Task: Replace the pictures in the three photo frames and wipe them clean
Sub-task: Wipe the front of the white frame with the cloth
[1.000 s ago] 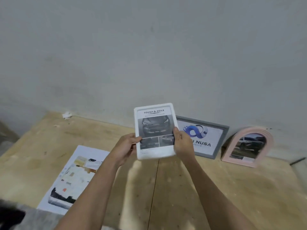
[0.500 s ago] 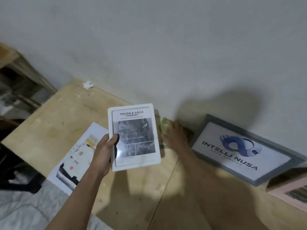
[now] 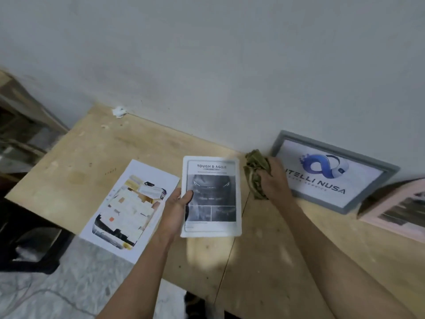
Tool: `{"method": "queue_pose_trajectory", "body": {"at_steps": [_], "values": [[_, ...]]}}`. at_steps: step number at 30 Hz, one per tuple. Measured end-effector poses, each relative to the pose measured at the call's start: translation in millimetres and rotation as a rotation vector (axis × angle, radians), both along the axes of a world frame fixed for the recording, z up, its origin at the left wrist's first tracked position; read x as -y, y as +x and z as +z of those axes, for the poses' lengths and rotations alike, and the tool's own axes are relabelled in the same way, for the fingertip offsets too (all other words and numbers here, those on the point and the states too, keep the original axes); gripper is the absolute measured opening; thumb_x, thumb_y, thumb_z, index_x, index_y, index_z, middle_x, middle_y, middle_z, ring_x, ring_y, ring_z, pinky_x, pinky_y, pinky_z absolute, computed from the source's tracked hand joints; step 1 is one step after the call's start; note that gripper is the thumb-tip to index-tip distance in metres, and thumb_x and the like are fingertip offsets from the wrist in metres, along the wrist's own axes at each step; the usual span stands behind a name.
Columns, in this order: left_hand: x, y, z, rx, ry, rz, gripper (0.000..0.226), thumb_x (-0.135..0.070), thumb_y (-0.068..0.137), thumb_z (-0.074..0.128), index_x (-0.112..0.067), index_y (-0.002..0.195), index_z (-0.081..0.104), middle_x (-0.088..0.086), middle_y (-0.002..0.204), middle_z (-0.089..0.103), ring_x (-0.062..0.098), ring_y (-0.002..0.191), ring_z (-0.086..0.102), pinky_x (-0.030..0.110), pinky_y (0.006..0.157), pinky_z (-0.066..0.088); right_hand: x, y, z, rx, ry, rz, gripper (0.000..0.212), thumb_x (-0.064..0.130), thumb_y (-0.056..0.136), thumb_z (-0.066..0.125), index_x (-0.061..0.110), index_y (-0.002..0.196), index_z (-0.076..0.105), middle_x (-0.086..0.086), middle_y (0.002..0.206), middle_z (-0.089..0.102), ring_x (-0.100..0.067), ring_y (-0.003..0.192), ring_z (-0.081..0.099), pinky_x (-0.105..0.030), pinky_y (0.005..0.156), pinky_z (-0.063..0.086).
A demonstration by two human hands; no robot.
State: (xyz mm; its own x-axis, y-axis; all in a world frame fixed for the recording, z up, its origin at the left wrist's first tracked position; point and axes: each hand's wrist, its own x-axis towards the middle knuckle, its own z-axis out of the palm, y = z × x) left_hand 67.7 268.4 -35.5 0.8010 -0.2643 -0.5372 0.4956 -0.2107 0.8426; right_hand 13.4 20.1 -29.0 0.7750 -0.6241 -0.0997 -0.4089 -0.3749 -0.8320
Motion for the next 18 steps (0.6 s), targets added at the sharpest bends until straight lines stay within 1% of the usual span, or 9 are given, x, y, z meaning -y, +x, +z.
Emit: {"method": "queue_pose_trajectory", "body": {"at_steps": [1, 3, 6, 8, 10, 11, 13, 15, 18], "values": [[1, -12, -3, -0.003, -0.014, -0.043, 0.021, -0.017, 0.102, 0.051, -0.007, 0.114, 0.065, 0.006, 0.064, 0.065, 0.026, 0.059, 0.060, 0.042, 0.065, 0.050, -2, -17, 8, 0.020, -0.010, -0.020, 0.012, 0.004, 0.093, 0.046, 0.011, 0.099, 0.053, -0.006, 0.096, 0.051, -0.015, 0.081, 0.052, -0.028, 0.071, 0.043], [2, -34, -15, -0.021, -0.008, -0.131, 0.020, -0.021, 0.101, 0.053, -0.011, 0.111, 0.067, 0.001, 0.089, 0.077, 0.021, 0.081, 0.071, 0.035, 0.075, 0.054, -6, -47, 13, 0.039, -0.017, -0.027, 0.017, 0.005, 0.093, 0.046, 0.012, 0.106, 0.055, -0.005, 0.094, 0.058, -0.014, 0.080, 0.056, -0.028, 0.069, 0.045], [4, -64, -37, -0.064, 0.010, -0.236, 0.018, -0.024, 0.099, 0.057, -0.015, 0.109, 0.069, 0.003, 0.104, 0.077, 0.025, 0.098, 0.072, 0.042, 0.089, 0.056, -19, -85, 7, 0.077, -0.057, 0.000, 0.029, 0.004, 0.093, 0.049, 0.017, 0.118, 0.058, 0.005, 0.101, 0.060, -0.005, 0.086, 0.056, -0.019, 0.075, 0.043], [7, -81, -48, -0.071, 0.001, -0.275, 0.016, -0.023, 0.100, 0.057, -0.014, 0.106, 0.069, 0.004, 0.099, 0.076, 0.022, 0.091, 0.073, 0.034, 0.079, 0.057, -27, -103, -9, 0.041, -0.138, 0.023, 0.040, 0.005, 0.092, 0.051, 0.016, 0.130, 0.054, 0.007, 0.115, 0.056, -0.006, 0.100, 0.052, -0.020, 0.087, 0.040], [5, -98, -57, -0.082, 0.018, -0.308, 0.013, -0.017, 0.101, 0.056, -0.012, 0.103, 0.067, 0.005, 0.090, 0.076, 0.019, 0.079, 0.072, 0.027, 0.065, 0.055, -36, -118, -37, -0.033, -0.202, 0.070, 0.049, 0.003, 0.090, 0.051, 0.017, 0.137, 0.048, 0.001, 0.130, 0.054, -0.013, 0.114, 0.050, -0.028, 0.100, 0.040], [3, -103, -63, -0.092, 0.021, -0.313, 0.013, -0.015, 0.101, 0.055, -0.011, 0.105, 0.067, 0.007, 0.089, 0.076, 0.023, 0.077, 0.072, 0.029, 0.063, 0.056, -41, -124, -52, -0.087, -0.218, 0.108, 0.053, 0.002, 0.089, 0.050, 0.017, 0.139, 0.046, -0.003, 0.137, 0.051, -0.018, 0.122, 0.047, -0.035, 0.105, 0.039], [-2, -110, -74, -0.100, 0.041, -0.342, 0.015, -0.015, 0.101, 0.055, -0.011, 0.107, 0.067, 0.012, 0.091, 0.076, 0.031, 0.076, 0.071, 0.037, 0.065, 0.059, -51, -136, -82, -0.228, -0.218, 0.193, 0.060, -0.001, 0.089, 0.047, 0.017, 0.145, 0.040, -0.008, 0.152, 0.037, -0.023, 0.140, 0.031, -0.042, 0.117, 0.026], [-6, -110, -84, -0.134, 0.049, -0.333, 0.015, -0.014, 0.100, 0.055, -0.008, 0.107, 0.068, 0.019, 0.097, 0.075, 0.037, 0.084, 0.072, 0.048, 0.076, 0.061, -64, -147, -104, -0.321, -0.219, 0.263, 0.070, -0.008, 0.085, 0.045, 0.017, 0.149, 0.034, -0.004, 0.158, 0.025, -0.023, 0.147, 0.016, -0.041, 0.120, 0.017], [-7, -109, -98, -0.182, 0.053, -0.308, 0.016, -0.016, 0.100, 0.057, -0.006, 0.106, 0.067, 0.018, 0.096, 0.076, 0.036, 0.083, 0.073, 0.047, 0.076, 0.061, -83, -162, -129, -0.323, -0.292, 0.264, 0.075, -0.008, 0.076, 0.043, 0.013, 0.147, 0.035, -0.004, 0.157, 0.027, -0.027, 0.147, 0.018, -0.048, 0.119, 0.020]]}}
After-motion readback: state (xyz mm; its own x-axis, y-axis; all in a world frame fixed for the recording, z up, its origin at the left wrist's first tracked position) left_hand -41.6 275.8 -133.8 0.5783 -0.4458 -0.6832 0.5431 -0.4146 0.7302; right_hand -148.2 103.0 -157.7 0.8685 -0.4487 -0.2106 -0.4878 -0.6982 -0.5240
